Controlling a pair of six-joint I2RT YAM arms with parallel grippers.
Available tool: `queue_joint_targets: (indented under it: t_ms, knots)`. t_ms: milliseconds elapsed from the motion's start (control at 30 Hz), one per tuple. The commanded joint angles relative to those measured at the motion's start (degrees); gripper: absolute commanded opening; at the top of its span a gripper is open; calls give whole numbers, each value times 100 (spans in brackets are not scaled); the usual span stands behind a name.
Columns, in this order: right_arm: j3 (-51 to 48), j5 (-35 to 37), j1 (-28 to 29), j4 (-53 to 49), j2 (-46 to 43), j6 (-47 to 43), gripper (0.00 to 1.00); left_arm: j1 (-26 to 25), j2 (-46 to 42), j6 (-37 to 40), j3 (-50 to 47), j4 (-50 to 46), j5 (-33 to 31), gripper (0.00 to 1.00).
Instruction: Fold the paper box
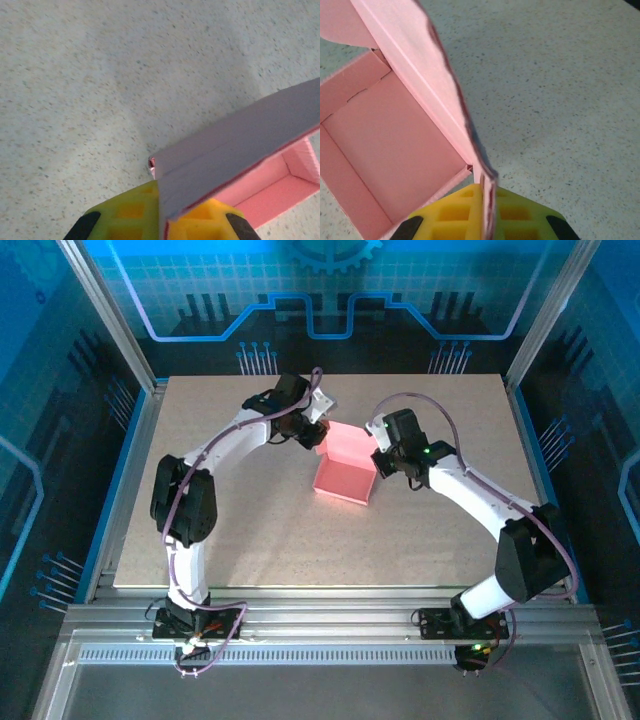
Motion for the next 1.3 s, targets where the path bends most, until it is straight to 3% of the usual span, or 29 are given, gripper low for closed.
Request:
queue_joint_targets:
  t_ms: [0, 400, 567, 1267]
  knots:
    - [-52, 571, 133, 463, -69, 749, 0, -135, -451, -866, -354, 902, -471, 0]
    - [209, 1904, 683, 460, 274, 2040, 0, -441, -847, -1896, -1233, 1758, -1067, 0]
    - [135, 1985, 797, 656, 354, 2616, 0, -570, -852, -2576, -1322, 1937, -1345, 0]
    - [97, 2581, 920, 754, 684, 3933, 0, -987, -1048, -3295, -1922, 2581, -2149, 0]
